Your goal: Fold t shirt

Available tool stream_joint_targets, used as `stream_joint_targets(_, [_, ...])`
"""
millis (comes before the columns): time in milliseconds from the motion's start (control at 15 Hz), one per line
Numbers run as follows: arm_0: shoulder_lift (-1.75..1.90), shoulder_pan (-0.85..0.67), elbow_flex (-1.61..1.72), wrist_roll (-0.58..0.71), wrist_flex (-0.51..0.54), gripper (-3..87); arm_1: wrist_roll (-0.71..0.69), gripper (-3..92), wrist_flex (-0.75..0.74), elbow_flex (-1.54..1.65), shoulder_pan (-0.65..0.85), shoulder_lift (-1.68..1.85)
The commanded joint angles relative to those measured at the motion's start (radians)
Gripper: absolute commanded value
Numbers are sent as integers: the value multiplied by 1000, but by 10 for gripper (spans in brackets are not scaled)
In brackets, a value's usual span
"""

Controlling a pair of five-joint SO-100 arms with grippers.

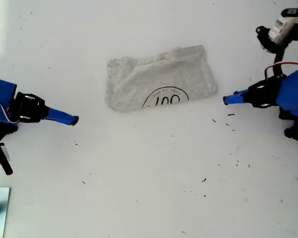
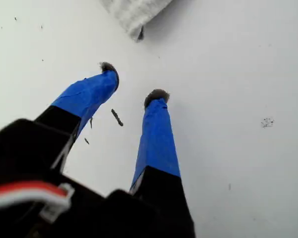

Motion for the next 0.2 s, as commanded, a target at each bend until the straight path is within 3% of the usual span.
stream_joint_targets(0, [8, 20, 11, 6, 3, 74, -23, 145, 6, 60, 8, 12])
stream_joint_targets(133, [8, 20, 11, 6, 3, 74, -23, 145, 8, 60, 8, 12])
